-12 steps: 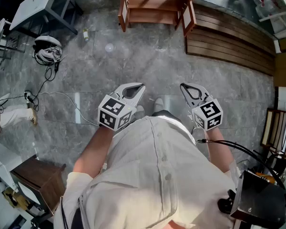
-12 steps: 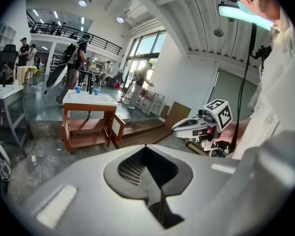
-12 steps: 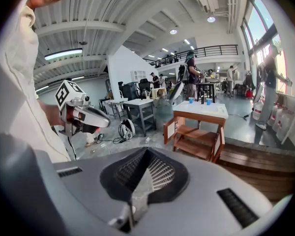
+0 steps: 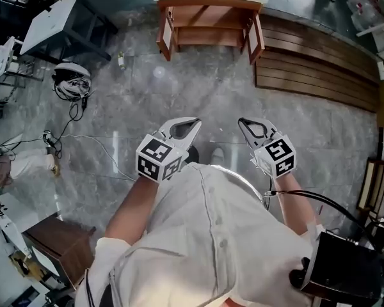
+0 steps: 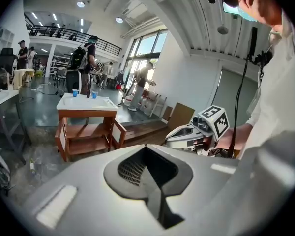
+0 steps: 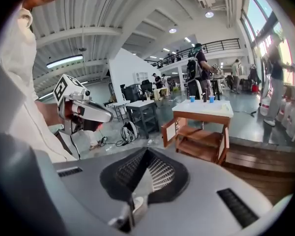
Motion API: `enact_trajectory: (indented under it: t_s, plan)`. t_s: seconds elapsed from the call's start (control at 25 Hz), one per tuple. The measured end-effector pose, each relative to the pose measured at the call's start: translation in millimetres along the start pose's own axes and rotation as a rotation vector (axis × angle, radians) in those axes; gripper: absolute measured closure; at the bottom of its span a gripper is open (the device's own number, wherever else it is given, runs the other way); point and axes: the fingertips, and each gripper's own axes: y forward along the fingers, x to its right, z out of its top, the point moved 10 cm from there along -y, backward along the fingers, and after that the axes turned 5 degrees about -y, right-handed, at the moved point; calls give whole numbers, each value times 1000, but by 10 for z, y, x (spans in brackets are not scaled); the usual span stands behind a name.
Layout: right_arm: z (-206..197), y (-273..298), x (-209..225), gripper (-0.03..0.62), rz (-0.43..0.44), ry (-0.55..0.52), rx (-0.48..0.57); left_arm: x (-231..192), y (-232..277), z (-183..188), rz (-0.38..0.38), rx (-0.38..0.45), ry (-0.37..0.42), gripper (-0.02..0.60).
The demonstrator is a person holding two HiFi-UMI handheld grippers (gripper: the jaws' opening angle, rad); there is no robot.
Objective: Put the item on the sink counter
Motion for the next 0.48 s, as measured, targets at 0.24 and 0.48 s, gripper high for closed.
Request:
enact_trajectory:
  t_s: [0.24,0.48]
  plan:
    - [54,370,442,588,-65,60,-2,-545,328,294,-22,-24,2,577]
    - [584,908,815,560,-137,56,-7,-1286,590,825,-88,-9,5,577]
